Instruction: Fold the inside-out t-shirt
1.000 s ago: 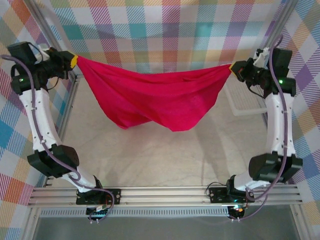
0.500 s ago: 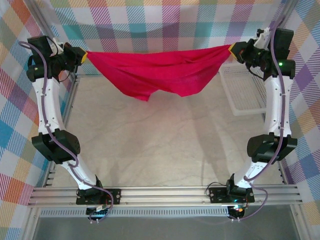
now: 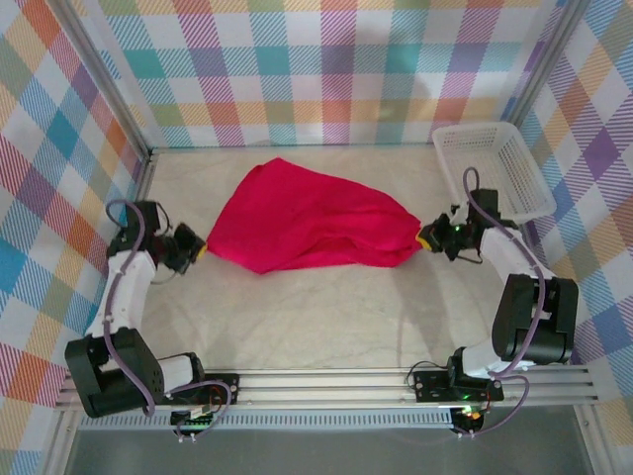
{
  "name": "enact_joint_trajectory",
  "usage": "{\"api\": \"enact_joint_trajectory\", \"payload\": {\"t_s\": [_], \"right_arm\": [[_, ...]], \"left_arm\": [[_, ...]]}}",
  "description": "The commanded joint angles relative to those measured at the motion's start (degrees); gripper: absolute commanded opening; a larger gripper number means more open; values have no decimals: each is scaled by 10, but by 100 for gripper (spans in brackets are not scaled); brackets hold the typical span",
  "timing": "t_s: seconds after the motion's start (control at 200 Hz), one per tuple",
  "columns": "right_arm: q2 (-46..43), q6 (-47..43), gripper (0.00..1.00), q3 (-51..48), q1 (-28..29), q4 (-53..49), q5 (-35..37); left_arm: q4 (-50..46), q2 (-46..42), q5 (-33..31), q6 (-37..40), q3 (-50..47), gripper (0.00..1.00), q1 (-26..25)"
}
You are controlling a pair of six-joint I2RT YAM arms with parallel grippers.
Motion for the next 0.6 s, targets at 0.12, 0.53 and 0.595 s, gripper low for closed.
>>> {"api": "enact_joint_trajectory", "payload": {"t_s": [0.12,0.53,0.595], "right_arm": [[-11,-48,0,-6,-1,43,40],[76,-49,15,159,-1,0,61],[103,-47,45,191,-1,-22,65]], "left_arm": [[-13,-111,-151,-22,-28,8,-7],[-43,-140,-340,-5,23,50,-127],[-28,-118,-332,0,31,49,-150]]}}
